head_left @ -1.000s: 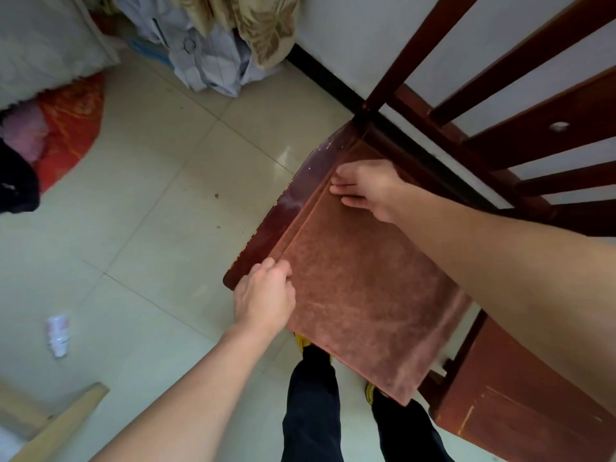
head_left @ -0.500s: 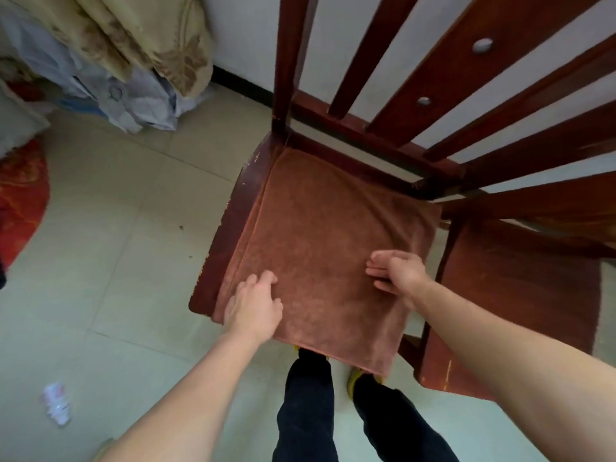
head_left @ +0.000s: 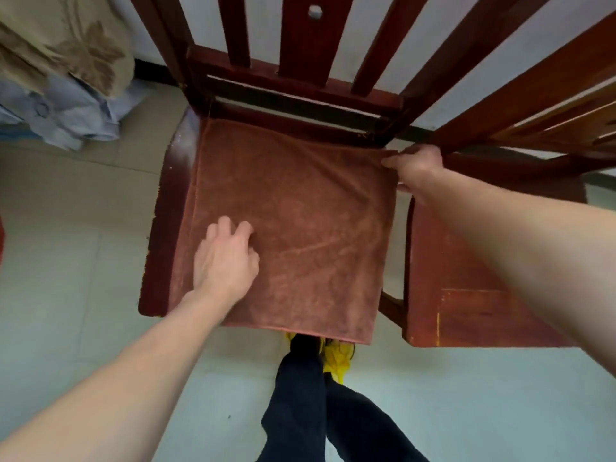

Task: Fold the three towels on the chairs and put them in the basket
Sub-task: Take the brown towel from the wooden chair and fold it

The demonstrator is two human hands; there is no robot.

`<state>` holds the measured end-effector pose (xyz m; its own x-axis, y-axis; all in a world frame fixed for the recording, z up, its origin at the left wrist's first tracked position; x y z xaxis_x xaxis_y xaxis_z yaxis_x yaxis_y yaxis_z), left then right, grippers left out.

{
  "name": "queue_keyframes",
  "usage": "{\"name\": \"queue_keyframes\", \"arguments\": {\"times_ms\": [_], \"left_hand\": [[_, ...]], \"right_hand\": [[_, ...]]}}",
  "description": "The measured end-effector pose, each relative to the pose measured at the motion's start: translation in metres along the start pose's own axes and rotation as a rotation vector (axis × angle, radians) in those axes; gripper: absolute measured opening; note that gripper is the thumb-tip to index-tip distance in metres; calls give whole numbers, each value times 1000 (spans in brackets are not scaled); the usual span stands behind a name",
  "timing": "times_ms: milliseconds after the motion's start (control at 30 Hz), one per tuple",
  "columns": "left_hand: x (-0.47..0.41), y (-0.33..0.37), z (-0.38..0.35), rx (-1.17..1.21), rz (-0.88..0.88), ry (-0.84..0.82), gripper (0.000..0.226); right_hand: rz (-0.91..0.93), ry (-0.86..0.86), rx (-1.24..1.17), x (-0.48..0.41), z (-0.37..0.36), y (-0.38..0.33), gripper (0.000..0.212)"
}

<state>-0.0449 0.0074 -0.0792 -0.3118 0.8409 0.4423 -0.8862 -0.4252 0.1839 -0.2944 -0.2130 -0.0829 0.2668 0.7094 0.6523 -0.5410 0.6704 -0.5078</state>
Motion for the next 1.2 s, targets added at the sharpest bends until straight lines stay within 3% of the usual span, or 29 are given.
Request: {"name": "queue_keyframes", "arguments": {"times_ms": [67, 133, 267, 467, 633, 800, 967, 1067, 1200], "left_hand": [[-20, 2, 13, -66, -125, 84, 44], [-46, 0, 19, -126, -200, 45, 56], [-85, -15, 20, -279, -161, -100, 71], [-96, -6, 36, -294, -143, -34, 83], [-129, -2, 58, -152, 39, -59, 73], [-73, -10, 45, -43, 140, 61, 54], [26, -53, -3, 123, 534, 47, 58], [75, -75, -36, 359, 827, 11, 64], [95, -79, -59, 750, 893, -47, 23]], "right_hand": [[-19, -19, -63, -6, 1, 0, 38], [-16, -56, -143, -9, 0, -1, 38], [19, 1, -252, -23, 7, -8, 36], [40, -19, -275, -28, 1, 0, 32], [22, -43, -247, -14, 7, 24, 43], [-54, -129, -150, 46, 4, 87, 50], [-172, -191, -34, 105, -5, 185, 49], [-194, -233, -38, 131, -7, 214, 35], [-229, -246, -187, 153, -8, 223, 33]]}}
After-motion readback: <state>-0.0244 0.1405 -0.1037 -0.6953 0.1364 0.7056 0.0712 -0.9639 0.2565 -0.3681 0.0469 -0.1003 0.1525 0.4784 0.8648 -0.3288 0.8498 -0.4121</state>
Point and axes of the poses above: each hand's wrist, its own x-axis away from the middle knuckle, its own z-axis out of the back of the hand, y = z × x, the point moved 5 cm from there along -x, towards the middle knuckle, and after that the axes turned 5 degrees about -x, right-handed, at the moved point
